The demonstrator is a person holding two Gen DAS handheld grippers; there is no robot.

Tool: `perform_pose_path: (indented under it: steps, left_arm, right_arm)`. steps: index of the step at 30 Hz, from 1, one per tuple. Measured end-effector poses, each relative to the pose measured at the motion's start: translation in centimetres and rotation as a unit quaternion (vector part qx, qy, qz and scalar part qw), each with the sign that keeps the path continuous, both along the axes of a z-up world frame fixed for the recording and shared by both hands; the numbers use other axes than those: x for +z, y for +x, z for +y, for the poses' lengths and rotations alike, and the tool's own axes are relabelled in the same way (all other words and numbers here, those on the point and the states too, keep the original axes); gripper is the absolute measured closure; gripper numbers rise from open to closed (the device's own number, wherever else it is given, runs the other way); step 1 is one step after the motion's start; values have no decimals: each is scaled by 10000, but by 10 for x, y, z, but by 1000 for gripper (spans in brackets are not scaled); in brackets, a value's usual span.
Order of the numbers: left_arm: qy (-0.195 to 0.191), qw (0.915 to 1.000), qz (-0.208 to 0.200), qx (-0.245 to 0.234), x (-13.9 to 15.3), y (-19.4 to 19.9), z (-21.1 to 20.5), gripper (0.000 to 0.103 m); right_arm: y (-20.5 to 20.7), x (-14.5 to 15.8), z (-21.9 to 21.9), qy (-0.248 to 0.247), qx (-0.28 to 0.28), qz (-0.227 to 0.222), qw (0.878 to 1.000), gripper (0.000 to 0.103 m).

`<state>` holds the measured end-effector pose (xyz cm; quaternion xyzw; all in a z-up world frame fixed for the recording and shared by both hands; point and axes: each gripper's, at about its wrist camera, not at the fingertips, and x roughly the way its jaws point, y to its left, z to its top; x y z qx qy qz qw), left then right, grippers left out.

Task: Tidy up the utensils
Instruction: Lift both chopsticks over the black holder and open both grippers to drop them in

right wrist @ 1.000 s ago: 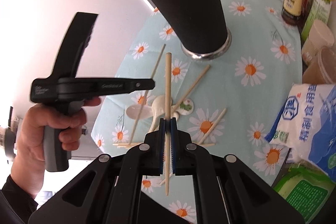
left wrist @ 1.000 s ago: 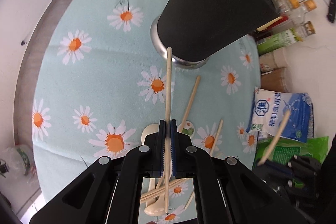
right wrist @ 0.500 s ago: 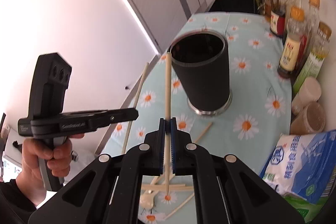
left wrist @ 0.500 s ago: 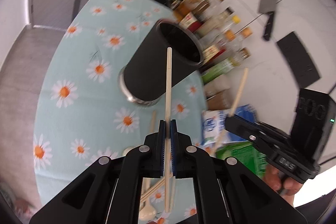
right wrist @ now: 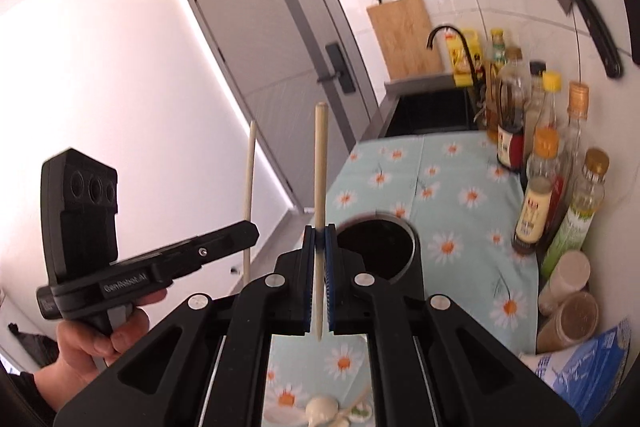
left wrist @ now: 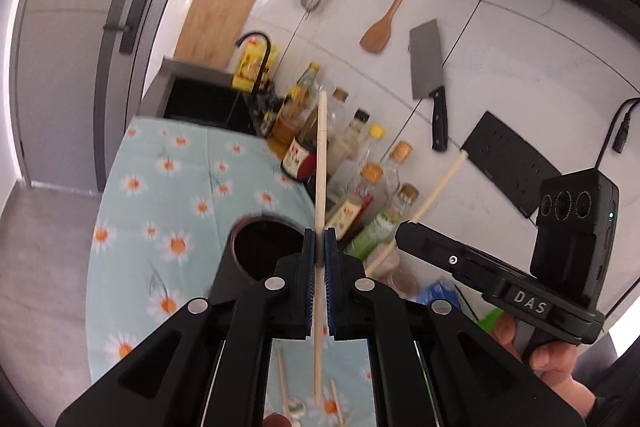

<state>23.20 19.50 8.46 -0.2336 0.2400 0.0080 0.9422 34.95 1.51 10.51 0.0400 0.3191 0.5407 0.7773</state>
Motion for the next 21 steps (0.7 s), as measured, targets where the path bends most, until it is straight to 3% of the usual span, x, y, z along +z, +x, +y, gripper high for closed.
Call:
perform_pose_path:
  steps: [3, 7, 15, 21]
  left_arm:
    - [197, 9994, -278, -8, 5, 9, 5, 99]
    - [573, 9969, -539, 28, 4, 25, 13, 99]
    - [439, 9952, -863, 164, -9, 58, 38, 99]
    - [355, 9955, -865, 139, -25, 71, 40, 99]
  right_arm:
    - [2, 14, 6, 84, -257, -473, 9985, 97]
    - [14, 14, 21, -11, -379, -603, 9975, 97]
    - [34, -2, 40, -232, -442, -523, 9974, 97]
    - [41, -15, 48, -416, -455, -398, 9973, 97]
